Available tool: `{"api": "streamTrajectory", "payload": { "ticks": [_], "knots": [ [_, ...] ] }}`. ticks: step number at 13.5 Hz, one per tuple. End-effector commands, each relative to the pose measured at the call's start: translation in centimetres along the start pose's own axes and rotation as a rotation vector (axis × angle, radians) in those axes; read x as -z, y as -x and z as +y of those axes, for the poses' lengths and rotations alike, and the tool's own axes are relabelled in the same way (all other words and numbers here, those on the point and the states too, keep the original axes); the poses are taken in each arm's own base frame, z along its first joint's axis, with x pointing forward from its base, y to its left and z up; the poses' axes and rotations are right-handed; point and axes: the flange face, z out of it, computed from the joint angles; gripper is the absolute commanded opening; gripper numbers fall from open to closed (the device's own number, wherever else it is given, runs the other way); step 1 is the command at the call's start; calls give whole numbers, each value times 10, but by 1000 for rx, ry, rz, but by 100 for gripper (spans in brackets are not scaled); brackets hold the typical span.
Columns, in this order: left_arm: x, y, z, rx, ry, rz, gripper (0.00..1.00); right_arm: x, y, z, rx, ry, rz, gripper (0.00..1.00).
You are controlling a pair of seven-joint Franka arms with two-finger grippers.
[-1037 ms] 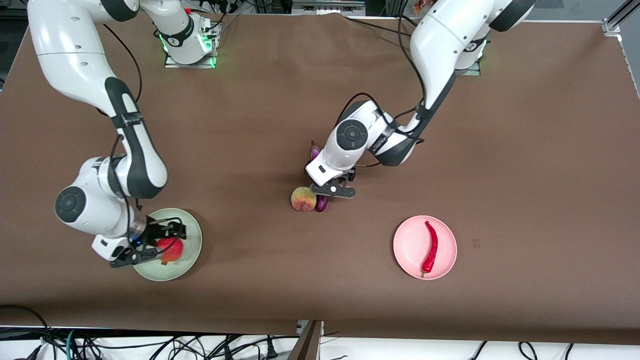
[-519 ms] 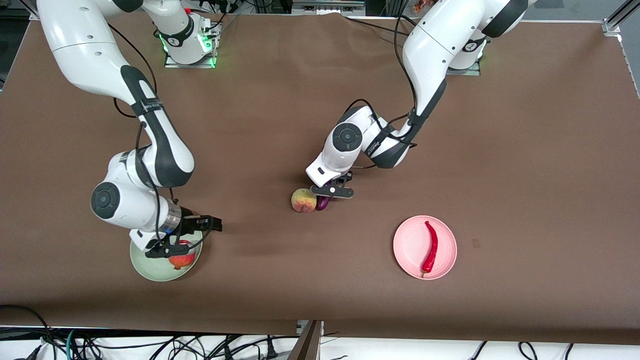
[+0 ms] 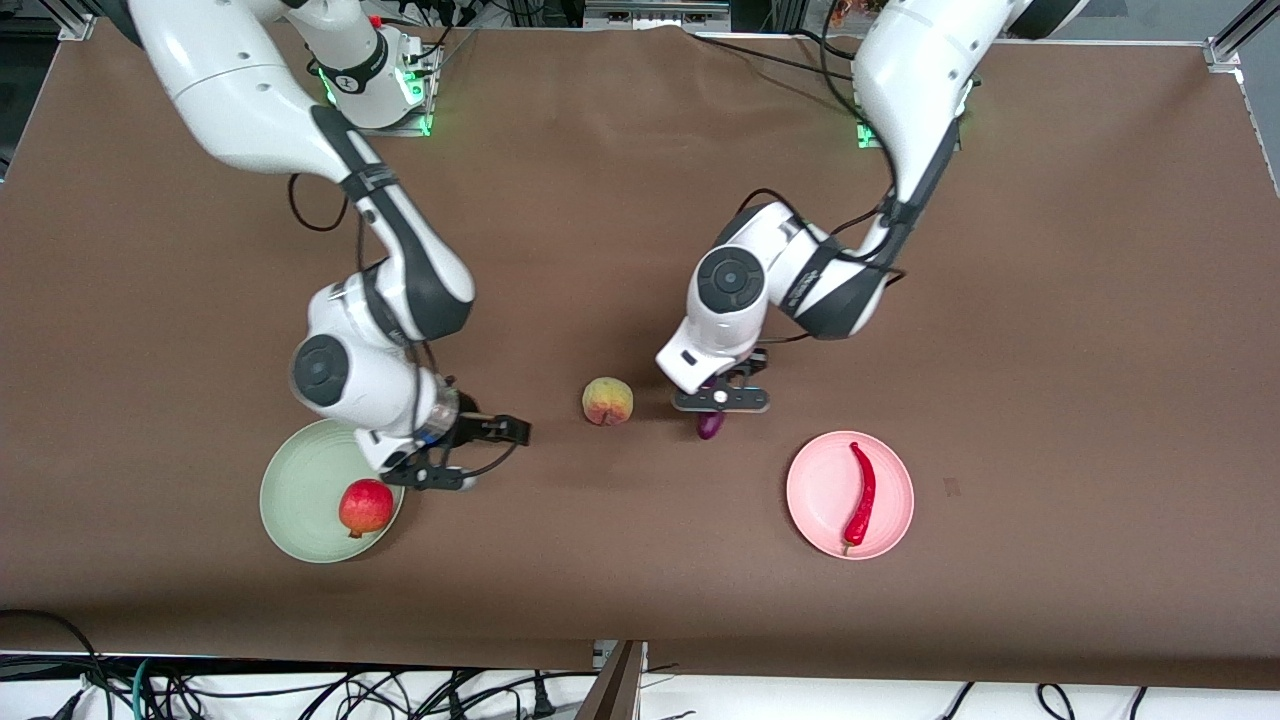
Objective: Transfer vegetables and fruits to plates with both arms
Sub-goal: 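Lift the eggplant with the left gripper while the right gripper reaches the peach, then lower the eggplant onto the pink plate while the right gripper grasps the peach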
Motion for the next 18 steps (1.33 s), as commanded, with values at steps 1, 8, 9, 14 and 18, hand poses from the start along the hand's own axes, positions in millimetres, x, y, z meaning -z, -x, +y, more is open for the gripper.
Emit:
{"api": "streamTrajectory", "payload": {
  "ticks": [1,8,9,14,18],
  "knots": [
    [10,-15,-31,-15,-102,66,0,-21,25,-45,-69,-46,46,100],
    [-19,-110,-160,-257,-88,171,0,-69,68,-93,24,-44,93,100],
    [-29,-114,-159,-273,-55,188,0,-74,71,-94,48,-27,99,100],
    [-62,-116,-164,-313,-41,175,1,-104,87,-96,132,33,92,100],
    [-74,-113,-163,-276,5,143,71,-115,93,-97,149,46,92,29]
  ]
}}
